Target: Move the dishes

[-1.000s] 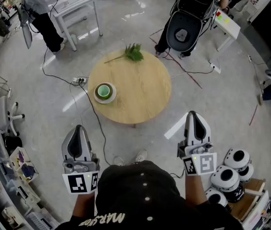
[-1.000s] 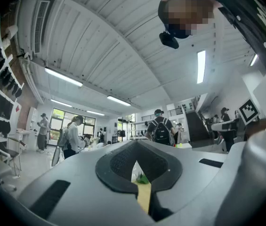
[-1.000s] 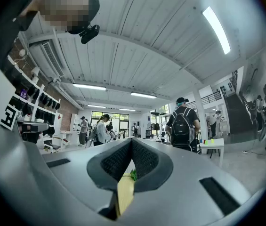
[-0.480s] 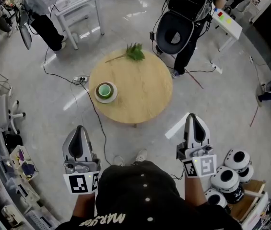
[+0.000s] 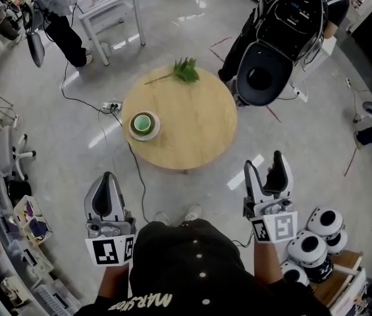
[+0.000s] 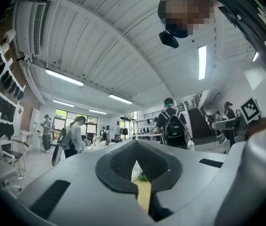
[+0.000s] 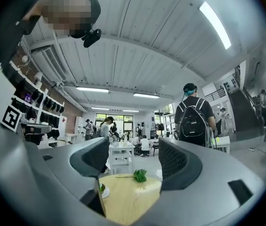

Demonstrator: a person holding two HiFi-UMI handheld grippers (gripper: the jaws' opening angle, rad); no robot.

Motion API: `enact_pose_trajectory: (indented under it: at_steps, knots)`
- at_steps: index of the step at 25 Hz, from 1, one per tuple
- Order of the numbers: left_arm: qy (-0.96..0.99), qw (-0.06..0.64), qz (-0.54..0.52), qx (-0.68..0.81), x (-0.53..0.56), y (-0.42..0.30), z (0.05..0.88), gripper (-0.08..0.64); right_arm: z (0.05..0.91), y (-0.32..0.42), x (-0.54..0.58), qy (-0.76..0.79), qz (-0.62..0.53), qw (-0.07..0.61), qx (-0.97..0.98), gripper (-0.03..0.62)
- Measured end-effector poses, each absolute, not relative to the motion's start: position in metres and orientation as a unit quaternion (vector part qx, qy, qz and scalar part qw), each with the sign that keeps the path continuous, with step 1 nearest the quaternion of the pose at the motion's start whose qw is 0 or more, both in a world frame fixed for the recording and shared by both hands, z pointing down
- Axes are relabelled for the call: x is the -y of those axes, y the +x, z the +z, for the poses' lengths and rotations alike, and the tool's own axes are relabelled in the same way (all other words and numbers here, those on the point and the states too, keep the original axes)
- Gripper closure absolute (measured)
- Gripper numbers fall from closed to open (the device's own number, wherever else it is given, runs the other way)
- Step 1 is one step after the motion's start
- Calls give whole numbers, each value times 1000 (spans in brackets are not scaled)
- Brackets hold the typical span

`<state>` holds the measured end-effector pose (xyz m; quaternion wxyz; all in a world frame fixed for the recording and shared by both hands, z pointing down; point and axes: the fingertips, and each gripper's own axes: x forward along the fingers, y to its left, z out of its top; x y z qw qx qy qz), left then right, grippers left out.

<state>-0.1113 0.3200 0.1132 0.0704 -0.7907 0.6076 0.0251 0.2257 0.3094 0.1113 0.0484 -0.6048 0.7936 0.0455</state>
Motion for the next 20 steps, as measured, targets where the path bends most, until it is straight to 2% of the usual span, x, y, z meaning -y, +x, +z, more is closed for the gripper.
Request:
enact_pose_trajectory:
  at_steps: [5, 20]
  knots:
    - [-780, 74, 24, -622, -327, -98, 115, 549, 121, 241, -308, -592, 39, 42, -804, 281]
    - [-772, 69, 18, -632, -276, -109, 126, 549, 137, 223, -248, -578, 31, 29, -815, 265]
